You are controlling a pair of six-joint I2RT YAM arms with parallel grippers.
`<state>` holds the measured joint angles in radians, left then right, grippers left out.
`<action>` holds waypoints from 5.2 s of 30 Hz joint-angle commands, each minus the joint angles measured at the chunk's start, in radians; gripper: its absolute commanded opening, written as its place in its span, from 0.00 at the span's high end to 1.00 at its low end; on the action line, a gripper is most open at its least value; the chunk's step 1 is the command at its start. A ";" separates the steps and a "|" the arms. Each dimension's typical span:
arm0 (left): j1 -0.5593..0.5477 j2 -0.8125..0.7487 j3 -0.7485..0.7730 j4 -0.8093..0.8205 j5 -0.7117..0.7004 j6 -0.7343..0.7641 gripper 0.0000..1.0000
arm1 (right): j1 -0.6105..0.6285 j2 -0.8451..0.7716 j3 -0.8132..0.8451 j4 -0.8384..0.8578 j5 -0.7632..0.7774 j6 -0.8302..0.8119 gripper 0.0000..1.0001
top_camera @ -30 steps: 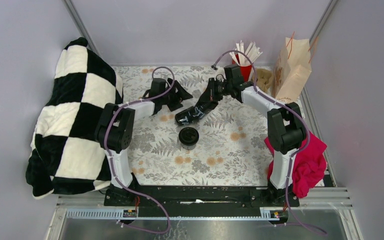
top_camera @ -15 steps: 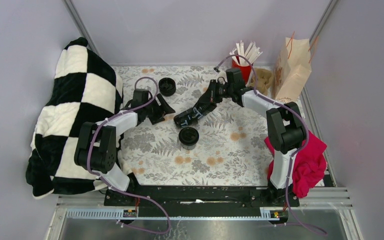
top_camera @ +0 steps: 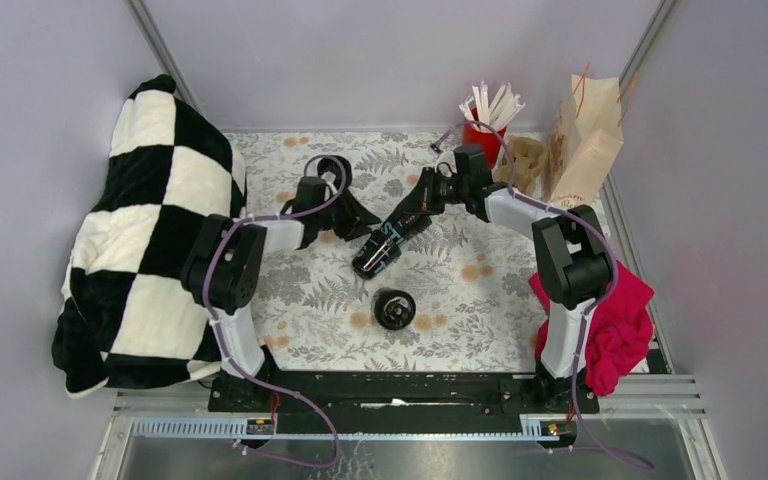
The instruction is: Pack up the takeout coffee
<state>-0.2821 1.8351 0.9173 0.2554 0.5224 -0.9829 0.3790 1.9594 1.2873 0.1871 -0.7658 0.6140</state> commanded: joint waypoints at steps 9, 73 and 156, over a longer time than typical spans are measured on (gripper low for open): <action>0.009 -0.178 0.145 -0.408 -0.295 0.256 0.15 | -0.025 -0.018 0.069 -0.070 0.027 -0.085 1.00; -0.088 0.081 0.209 -0.003 -0.142 0.108 0.42 | 0.150 0.523 1.132 -0.883 0.761 -0.595 0.74; -0.445 -0.208 -0.288 0.105 -0.145 0.129 0.31 | 0.281 -0.900 -0.728 -0.125 0.349 0.308 0.29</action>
<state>-0.7311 1.6566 0.6319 0.3286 0.4488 -0.8616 0.6502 1.0378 0.5049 0.0486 -0.4896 0.9577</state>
